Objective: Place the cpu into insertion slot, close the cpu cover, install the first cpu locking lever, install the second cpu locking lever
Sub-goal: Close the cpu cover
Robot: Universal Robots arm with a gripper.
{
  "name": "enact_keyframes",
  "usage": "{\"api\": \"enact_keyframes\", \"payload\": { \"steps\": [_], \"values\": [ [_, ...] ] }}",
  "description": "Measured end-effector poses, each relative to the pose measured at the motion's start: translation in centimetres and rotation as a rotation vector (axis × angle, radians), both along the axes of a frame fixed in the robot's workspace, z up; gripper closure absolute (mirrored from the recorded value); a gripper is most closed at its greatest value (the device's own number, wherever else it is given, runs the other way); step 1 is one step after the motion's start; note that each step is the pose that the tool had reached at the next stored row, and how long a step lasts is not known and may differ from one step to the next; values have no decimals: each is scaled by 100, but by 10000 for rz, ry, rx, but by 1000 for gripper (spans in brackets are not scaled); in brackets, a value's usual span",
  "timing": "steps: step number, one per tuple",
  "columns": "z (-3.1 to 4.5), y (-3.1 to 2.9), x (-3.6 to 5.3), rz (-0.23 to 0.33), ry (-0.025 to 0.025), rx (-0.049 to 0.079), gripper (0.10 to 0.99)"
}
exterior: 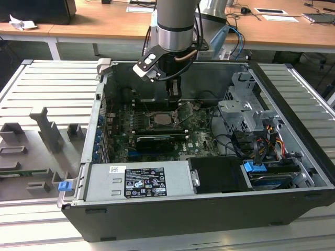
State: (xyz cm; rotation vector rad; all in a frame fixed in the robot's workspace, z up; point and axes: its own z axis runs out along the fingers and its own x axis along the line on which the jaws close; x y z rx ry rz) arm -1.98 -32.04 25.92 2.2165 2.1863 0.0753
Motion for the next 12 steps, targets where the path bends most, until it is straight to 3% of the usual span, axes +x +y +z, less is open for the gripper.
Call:
{"api": "enact_keyframes", "payload": {
  "steps": [8,12],
  "values": [
    [0,5,92,-1,0,0,980],
    [0,49,162,12,1,0,980]
  ]
}}
